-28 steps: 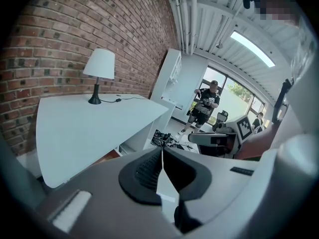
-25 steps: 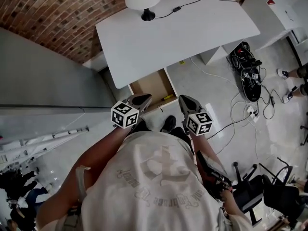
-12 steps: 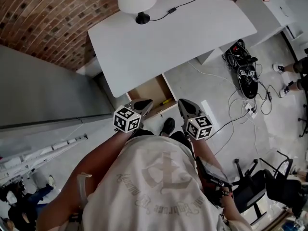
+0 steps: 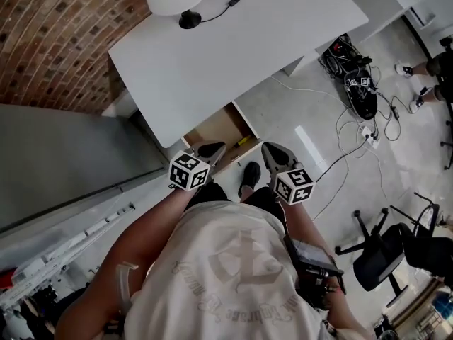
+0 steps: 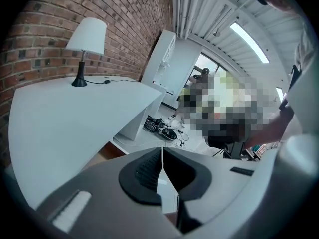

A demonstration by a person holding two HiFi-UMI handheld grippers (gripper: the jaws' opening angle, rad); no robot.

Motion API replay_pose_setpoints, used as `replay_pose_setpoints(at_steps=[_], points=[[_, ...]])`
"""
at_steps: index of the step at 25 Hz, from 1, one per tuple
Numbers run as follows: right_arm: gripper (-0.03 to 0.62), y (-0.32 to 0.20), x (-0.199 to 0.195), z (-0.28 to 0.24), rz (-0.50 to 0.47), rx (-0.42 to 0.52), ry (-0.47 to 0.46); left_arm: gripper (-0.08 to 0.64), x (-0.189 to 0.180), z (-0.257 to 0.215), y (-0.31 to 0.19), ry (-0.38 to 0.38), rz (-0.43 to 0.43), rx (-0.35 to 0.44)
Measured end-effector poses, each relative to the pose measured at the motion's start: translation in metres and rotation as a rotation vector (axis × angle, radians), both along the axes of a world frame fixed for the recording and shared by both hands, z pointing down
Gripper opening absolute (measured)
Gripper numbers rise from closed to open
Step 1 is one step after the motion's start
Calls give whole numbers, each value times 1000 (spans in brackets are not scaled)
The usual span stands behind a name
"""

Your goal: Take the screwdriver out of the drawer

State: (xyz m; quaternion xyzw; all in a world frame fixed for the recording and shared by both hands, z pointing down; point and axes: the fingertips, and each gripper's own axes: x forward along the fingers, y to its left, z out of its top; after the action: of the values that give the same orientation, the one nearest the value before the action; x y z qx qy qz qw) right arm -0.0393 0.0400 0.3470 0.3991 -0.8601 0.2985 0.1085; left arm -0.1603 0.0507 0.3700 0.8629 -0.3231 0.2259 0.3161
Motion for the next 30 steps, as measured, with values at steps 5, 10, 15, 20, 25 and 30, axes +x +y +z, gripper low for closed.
replay_pose_setpoints(at_steps=[5,10,15,20,25,30], points=[[6,11,10,18,36,-28,-10,12,7,26,7,-32,44,-47],[6,17,17,34,45,-54,-8,12,16,47,10,-55,78,-92],[6,21,20,47,52,-68,-12,12,20,70,8,-82,93,-137],[6,24,18,64,53,-88,-8,12,20,98,8,-95,99,-186],[6,28,17,78,65,-108,-13,12,14,127,9,-133,105,-235],[6,32,20,93,77,-124,-15,12,10,160,12,-186,134,-276]])
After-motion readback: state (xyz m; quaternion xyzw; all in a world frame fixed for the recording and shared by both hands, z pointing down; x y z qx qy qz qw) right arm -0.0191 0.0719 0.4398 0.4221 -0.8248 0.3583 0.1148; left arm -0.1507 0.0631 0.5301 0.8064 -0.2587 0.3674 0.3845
